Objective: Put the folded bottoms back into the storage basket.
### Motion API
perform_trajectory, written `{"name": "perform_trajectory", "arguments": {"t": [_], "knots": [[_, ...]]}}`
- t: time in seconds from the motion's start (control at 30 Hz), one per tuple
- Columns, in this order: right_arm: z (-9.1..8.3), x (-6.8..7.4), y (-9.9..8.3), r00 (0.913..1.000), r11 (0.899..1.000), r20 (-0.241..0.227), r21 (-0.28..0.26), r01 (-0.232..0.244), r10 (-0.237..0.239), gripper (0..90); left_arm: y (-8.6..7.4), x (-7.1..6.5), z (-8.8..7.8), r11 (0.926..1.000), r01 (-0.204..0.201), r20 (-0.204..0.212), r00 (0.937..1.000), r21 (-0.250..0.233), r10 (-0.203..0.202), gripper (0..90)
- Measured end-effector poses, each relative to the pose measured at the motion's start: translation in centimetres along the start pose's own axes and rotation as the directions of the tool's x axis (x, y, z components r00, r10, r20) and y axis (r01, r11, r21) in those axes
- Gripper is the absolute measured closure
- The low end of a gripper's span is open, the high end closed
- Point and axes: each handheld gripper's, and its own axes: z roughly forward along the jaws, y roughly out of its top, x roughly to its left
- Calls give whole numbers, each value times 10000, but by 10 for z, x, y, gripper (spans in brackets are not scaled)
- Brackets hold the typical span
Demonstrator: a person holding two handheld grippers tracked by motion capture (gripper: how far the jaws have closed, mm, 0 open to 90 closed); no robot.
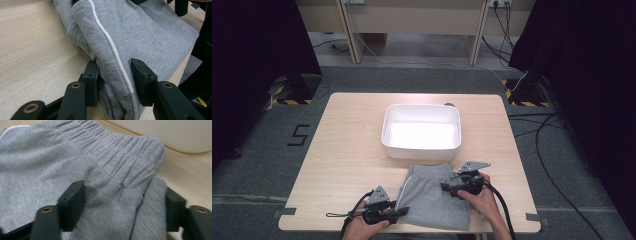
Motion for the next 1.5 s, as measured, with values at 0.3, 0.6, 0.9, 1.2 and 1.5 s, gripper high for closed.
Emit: {"name": "perform_trajectory", "arguments": {"t": [0.3,0.6,0.9,1.2,1.5], "knots": [[0,-1,-2,9999,9998,127,-131,119,-117,636,-1,0,0,9999,-107,112,9999,-17,107,604],[-1,2,-3,9971,9964,-88,-393,754,-758,739,-1,-1,1,9996,-275,353,9990,31,274,676],[-4,4,-1,9966,9935,-158,-825,789,-805,777,1,-2,-1,9995,-299,415,9987,49,296,714],[-19,14,9,9901,9814,-91,-1340,1374,-1399,790,9,-10,-12,9980,-615,633,9960,-158,624,729],[-38,21,23,9832,9676,-146,-1807,1762,-1818,790,23,-24,-30,9938,-906,753,9926,-641,953,728]]}}
